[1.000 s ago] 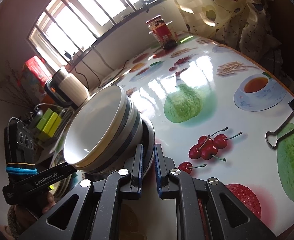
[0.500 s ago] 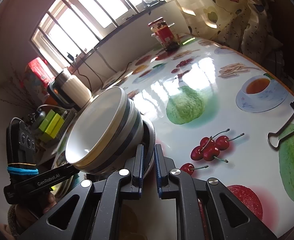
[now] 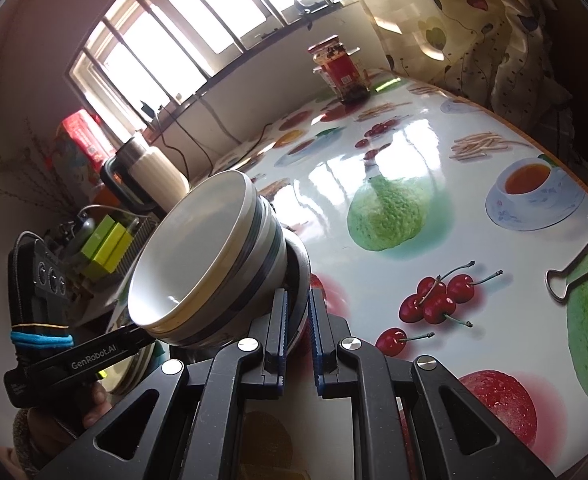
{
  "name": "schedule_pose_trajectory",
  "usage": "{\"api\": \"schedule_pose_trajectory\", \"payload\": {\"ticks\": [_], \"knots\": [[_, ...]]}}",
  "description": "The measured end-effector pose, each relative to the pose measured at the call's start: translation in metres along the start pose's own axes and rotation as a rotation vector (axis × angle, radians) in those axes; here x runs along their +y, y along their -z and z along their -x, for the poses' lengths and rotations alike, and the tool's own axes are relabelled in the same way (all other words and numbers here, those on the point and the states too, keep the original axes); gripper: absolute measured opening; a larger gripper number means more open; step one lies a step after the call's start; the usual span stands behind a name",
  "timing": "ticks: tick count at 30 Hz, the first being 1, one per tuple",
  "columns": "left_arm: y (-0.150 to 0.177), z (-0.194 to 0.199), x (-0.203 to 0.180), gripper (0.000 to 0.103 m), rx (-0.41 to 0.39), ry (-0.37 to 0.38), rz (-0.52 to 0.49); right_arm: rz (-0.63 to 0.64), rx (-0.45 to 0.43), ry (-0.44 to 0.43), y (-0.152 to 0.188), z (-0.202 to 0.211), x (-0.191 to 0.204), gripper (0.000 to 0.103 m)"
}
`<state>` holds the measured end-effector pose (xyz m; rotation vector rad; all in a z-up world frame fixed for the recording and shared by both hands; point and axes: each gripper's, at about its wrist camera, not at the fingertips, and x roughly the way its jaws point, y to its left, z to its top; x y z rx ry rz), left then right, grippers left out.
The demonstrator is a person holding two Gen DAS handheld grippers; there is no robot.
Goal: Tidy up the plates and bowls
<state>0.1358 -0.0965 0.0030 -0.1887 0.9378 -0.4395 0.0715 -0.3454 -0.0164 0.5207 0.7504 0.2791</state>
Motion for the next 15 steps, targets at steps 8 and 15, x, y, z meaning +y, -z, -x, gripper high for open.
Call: {"api": "schedule_pose_trajectory", "payload": {"ticks": [8, 15], "knots": [[-0.002, 0.019, 0.004, 0.014, -0.030, -0.011, 0.008, 0.027, -0.009, -0.016, -0.003, 0.004, 0.014, 0.011], [-0.004, 0.039, 0.012, 0.014, -0.059, -0.025, 0.024, 0.060, -0.011, -0.038, -0.007, 0.006, 0.034, 0.011]]}}
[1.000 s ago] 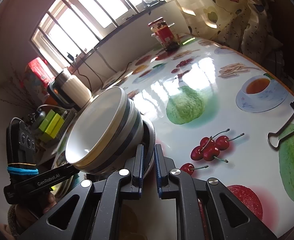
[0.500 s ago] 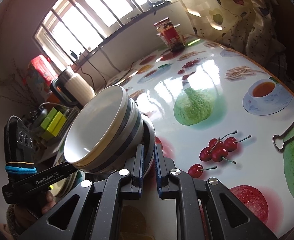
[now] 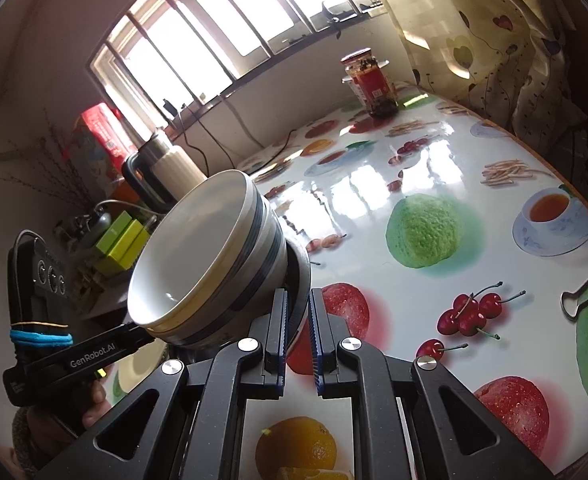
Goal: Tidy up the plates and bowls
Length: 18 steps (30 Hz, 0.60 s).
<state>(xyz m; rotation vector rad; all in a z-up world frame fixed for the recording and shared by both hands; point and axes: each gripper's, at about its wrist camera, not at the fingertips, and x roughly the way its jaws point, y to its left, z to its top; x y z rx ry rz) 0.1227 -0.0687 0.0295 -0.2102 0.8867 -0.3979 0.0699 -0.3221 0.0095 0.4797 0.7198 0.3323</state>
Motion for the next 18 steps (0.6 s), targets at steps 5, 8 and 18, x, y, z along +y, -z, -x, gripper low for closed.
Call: {"api": "schedule_pose_trajectory", "payload": {"ticks": [5, 8, 18], "knots": [[0.000, 0.012, 0.007, 0.014, -0.011, -0.014, 0.017, 0.023, 0.004, -0.015, -0.002, -0.002, 0.013, 0.011], [0.001, 0.018, 0.013, 0.014, -0.017, -0.024, 0.025, 0.033, 0.010, -0.025, -0.001, -0.004, 0.020, 0.011], [0.001, 0.036, 0.032, 0.014, -0.044, -0.056, 0.057, 0.064, 0.029, -0.063, -0.001, -0.017, 0.042, 0.011]]}}
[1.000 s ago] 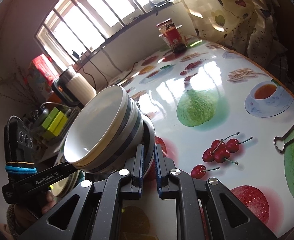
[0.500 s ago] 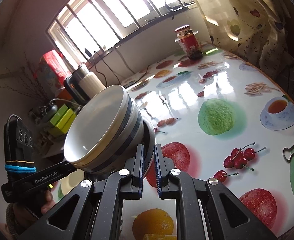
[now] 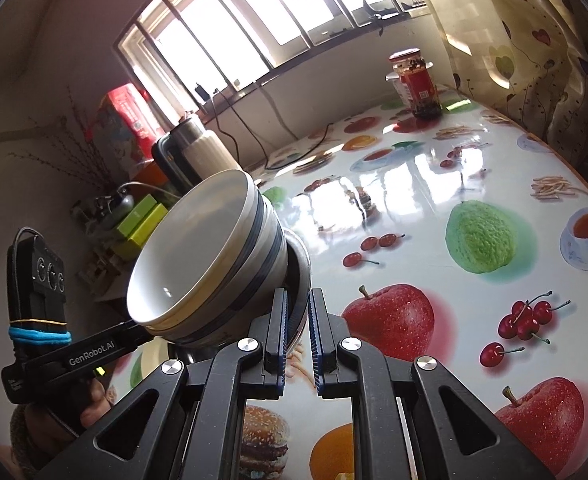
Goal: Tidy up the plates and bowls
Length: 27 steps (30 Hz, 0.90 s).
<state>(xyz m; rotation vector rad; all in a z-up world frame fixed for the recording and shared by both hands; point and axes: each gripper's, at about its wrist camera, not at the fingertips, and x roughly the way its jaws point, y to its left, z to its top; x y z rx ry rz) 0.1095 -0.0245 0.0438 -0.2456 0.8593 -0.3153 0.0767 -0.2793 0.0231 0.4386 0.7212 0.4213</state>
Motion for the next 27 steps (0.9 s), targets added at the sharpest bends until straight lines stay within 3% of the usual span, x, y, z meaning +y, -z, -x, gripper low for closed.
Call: {"api": "schedule_pose_trajectory", "payload": {"ticks": [27], "knots": [[0.006, 0.032, 0.051, 0.014, -0.038, -0.078, 0.089, 0.068, 0.072, -0.083, 0.004, -0.039, 0.048, 0.011]]}}
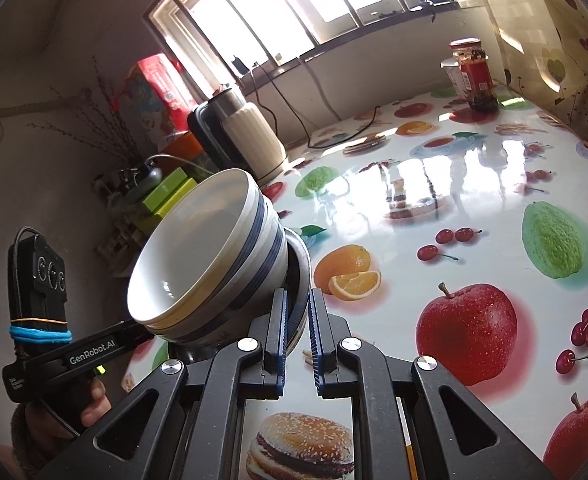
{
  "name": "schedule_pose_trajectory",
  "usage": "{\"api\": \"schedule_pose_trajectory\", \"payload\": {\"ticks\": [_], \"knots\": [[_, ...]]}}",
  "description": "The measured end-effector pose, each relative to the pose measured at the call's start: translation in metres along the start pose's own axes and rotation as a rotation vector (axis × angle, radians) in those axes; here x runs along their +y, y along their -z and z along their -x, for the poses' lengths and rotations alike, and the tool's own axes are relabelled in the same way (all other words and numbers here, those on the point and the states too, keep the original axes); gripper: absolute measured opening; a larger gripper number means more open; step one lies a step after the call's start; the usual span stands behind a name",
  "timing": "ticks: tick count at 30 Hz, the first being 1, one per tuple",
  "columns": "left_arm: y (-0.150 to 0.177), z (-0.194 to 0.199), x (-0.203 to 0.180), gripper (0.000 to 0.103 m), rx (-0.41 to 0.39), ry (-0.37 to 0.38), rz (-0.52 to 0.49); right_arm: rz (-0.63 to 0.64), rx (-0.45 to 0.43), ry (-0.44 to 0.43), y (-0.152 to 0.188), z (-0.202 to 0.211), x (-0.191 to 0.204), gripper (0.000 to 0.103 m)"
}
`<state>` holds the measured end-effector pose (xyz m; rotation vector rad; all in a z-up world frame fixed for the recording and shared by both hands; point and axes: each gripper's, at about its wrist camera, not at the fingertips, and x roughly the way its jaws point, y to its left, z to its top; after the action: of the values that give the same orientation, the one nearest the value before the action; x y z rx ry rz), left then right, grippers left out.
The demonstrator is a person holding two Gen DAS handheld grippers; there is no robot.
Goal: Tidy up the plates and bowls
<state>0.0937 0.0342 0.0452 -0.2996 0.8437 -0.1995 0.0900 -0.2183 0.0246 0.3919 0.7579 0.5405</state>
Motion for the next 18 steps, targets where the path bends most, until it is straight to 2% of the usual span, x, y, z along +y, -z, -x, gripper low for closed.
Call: {"api": "schedule_pose_trajectory", "payload": {"ticks": [18], "knots": [[0.002, 0.014, 0.041, 0.013, -0.015, -0.056, 0.057, 0.053, 0.065, -0.045, -0.001, -0.037, 0.034, 0.011]]}}
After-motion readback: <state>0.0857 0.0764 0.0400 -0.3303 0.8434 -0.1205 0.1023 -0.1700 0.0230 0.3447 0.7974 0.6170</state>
